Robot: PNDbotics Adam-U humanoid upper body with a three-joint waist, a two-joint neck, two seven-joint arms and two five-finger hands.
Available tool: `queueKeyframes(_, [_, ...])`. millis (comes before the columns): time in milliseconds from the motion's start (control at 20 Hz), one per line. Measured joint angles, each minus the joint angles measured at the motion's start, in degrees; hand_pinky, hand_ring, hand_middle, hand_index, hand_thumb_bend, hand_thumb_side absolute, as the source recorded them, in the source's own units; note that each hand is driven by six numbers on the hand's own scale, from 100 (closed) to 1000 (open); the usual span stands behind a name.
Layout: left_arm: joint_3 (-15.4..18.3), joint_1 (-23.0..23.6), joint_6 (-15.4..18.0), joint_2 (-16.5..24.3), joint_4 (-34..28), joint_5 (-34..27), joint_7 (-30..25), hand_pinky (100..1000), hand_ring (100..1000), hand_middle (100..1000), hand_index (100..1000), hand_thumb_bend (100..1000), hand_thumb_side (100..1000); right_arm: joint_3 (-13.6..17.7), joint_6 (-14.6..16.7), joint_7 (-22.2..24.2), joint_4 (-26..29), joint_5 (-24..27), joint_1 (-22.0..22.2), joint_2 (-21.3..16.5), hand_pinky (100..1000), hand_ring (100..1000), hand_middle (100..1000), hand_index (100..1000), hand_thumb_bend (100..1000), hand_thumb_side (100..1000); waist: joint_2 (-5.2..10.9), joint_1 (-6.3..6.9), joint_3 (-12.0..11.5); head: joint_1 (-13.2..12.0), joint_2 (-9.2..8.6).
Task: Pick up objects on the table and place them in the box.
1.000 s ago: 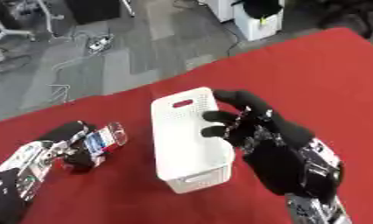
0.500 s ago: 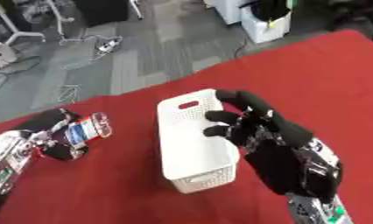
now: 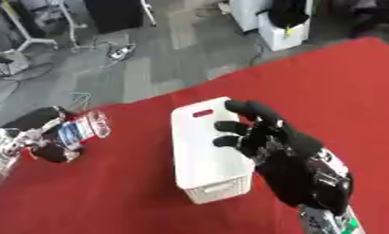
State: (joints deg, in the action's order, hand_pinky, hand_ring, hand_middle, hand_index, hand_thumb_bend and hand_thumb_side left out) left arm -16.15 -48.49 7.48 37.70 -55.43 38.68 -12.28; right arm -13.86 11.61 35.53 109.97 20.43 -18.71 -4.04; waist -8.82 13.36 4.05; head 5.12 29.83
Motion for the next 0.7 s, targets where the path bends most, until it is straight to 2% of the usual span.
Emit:
queueKeyframes(200, [-0.82, 0.08, -0.58, 0.63, -1.84, -2.26, -1.19, 100, 198, 259, 438, 223, 119, 0.02, 0.59, 0.19, -0.72, -0.69, 0.01, -0.02, 866, 913, 979, 1000, 100, 1000, 0.46, -0.01, -0.32, -0.02, -0.16])
queueKeyframes(700, [-2.20, -0.39, -1.58, 0.66, -4.68, -5.48, -4.08, 100, 211, 278, 451, 205, 120, 0.66, 3.65, 0.79, -4.29, -2.60, -0.02, -1.28, 869, 915, 980, 1000, 117, 1000, 3.10, -0.01, 0.43, -0.11, -0.20])
